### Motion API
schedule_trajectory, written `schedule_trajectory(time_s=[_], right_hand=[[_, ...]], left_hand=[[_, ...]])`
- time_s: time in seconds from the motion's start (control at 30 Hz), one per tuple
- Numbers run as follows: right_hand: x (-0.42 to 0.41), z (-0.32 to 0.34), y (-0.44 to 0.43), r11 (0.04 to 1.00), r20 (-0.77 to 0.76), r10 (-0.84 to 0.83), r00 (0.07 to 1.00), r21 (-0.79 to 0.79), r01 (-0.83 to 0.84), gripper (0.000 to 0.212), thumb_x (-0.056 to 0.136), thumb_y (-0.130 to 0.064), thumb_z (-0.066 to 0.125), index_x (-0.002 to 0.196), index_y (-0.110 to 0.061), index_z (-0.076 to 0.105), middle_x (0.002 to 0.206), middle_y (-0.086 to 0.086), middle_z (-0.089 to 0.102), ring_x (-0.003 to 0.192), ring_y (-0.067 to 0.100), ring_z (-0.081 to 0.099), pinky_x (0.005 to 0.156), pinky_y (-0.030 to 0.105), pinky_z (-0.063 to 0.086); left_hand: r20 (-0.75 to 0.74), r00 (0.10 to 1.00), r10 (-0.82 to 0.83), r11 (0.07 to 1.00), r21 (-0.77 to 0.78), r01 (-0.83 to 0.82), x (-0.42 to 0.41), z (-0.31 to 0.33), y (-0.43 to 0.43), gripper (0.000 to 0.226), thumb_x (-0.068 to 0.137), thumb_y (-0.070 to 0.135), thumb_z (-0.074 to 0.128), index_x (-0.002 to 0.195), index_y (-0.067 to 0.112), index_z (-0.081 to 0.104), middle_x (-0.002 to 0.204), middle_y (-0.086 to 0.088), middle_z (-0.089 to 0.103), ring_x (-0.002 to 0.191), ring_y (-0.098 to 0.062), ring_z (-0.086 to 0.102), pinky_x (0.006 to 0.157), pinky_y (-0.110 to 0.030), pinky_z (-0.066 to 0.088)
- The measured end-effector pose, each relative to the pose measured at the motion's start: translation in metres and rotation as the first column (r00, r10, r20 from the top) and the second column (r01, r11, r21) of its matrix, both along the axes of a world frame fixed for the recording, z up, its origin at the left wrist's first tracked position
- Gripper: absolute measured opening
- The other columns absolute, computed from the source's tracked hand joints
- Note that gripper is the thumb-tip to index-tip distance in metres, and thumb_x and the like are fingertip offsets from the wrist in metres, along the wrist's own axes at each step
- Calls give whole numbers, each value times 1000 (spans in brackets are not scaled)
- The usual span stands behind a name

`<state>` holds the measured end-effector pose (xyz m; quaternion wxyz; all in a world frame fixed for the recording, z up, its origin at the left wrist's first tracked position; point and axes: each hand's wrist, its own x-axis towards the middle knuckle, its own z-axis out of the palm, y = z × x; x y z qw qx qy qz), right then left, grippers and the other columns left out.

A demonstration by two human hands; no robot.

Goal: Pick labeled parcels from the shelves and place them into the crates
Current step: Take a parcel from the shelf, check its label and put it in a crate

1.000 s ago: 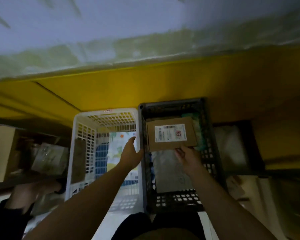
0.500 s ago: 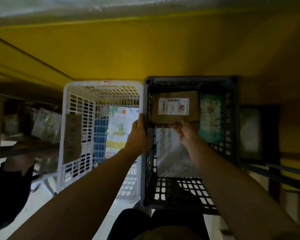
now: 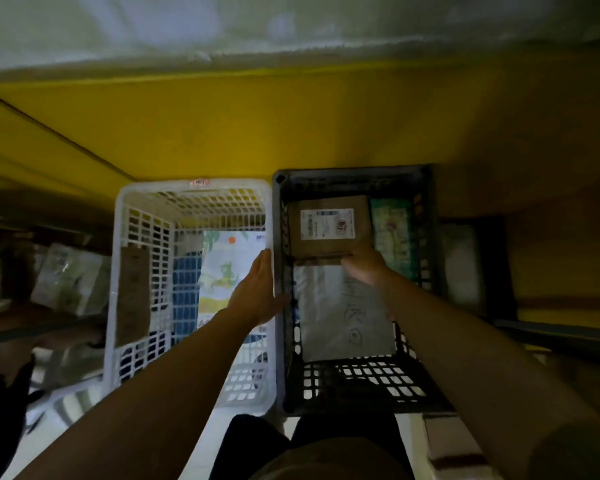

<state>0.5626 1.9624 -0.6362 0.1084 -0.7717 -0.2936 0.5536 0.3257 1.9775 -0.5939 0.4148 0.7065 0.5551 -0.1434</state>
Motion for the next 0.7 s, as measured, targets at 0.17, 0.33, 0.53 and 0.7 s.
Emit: schedule_trajectory(time_s=[0.17,0.33,0.53,0.7], right_hand=[[3,49,-36,982,159,187,969,-26,-185,33,100,-28,57,127,-11,63,132,16,61,102,29,57,82,24,38],[-4,104,-109,987,358,116,927,61,-147,48,101,-29,59,140,-3,49,139,20,53,126,36,53,99,34,45],[-32,119,-245,992,599,90,796,13,-122,23,97,-39,52,109,-20,48,105,6,59,92,25,61,73,38,54],[-102,157,-390,989,699,-117,705,21,144,61,93,-34,50,149,-13,36,147,13,44,126,34,48,89,41,48]], left_hand=[[50,989,-138,989,50,135,-2,38,3,73,96,23,66,153,4,24,155,-17,35,138,-35,44,107,-42,40],[-24,916,-401,900,179,399,-9,93,-1,71,100,25,58,157,8,18,158,-18,31,135,-38,45,106,-48,44],[-116,728,-676,678,290,675,-23,121,-44,65,95,28,55,152,10,30,153,-18,37,126,-38,48,98,-52,48],[-244,418,-875,324,345,881,6,152,-133,76,99,29,51,161,12,12,168,-12,13,151,-32,22,120,-54,26]])
